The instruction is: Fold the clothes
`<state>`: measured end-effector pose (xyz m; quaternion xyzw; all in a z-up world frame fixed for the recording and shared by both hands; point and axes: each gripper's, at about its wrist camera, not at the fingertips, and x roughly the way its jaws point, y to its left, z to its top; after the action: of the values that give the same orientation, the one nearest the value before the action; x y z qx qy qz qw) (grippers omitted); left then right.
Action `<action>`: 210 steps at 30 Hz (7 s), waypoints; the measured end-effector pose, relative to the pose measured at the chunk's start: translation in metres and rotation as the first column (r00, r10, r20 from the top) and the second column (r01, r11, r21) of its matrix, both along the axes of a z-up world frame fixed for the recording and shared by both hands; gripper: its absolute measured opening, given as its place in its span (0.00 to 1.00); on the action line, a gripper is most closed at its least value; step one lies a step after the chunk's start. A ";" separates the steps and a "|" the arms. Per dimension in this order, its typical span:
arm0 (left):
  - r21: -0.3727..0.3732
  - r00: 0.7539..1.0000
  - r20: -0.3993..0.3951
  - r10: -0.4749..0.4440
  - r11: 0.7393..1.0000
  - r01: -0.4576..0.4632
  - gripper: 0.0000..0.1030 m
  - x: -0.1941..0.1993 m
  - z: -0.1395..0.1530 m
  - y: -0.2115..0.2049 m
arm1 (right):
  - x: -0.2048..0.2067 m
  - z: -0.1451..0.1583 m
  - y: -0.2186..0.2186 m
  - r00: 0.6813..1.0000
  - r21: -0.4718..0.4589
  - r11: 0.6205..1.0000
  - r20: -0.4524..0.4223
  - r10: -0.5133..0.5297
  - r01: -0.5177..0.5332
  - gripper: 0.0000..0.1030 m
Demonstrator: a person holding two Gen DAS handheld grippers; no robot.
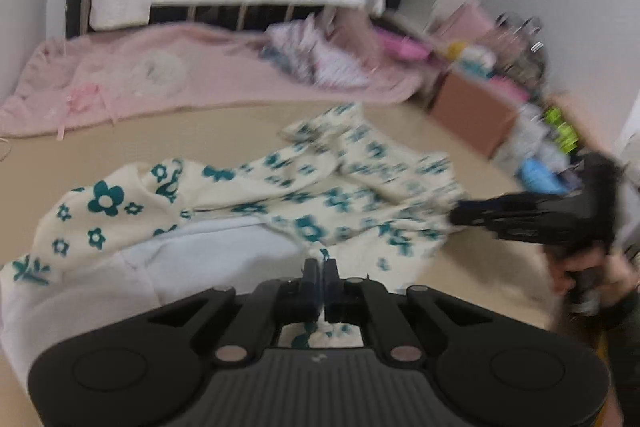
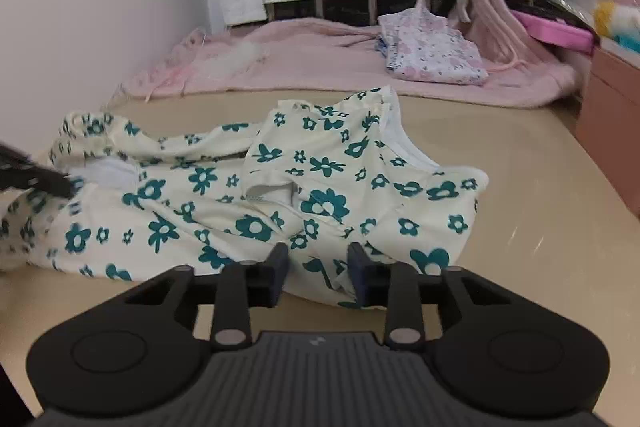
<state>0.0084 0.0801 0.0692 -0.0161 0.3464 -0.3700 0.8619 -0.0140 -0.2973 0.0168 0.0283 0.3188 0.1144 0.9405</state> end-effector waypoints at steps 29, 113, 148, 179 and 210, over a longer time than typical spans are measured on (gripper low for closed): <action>0.237 0.933 0.236 0.271 0.915 -0.325 0.12 -0.068 -0.052 0.086 | -0.068 -0.003 0.059 0.999 -0.120 0.992 -0.014 -0.046 0.044 0.37; 0.094 0.930 0.114 0.349 0.928 -0.360 0.52 0.192 -0.063 -0.118 | 0.199 0.056 -0.002 0.979 -0.108 0.974 0.079 -0.189 0.197 0.40; 0.080 0.932 0.105 0.347 0.931 -0.356 0.56 0.192 -0.063 -0.115 | 0.033 0.027 0.100 0.982 -0.471 0.869 0.031 0.185 -0.149 0.38; 0.076 0.932 0.102 0.348 0.931 -0.356 0.61 0.191 -0.062 -0.117 | 0.058 0.045 0.080 0.990 -0.345 0.932 0.125 -0.072 0.111 0.03; 0.075 0.932 0.102 0.347 0.932 -0.355 0.65 0.189 -0.063 -0.118 | 0.073 0.009 0.128 0.997 -0.503 0.861 -0.004 0.080 -0.071 0.02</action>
<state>0.1978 -0.0384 0.0066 -0.0218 0.3166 -0.1938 0.9283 0.0589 -0.1696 0.0257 -0.2313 0.3302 0.0646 0.9129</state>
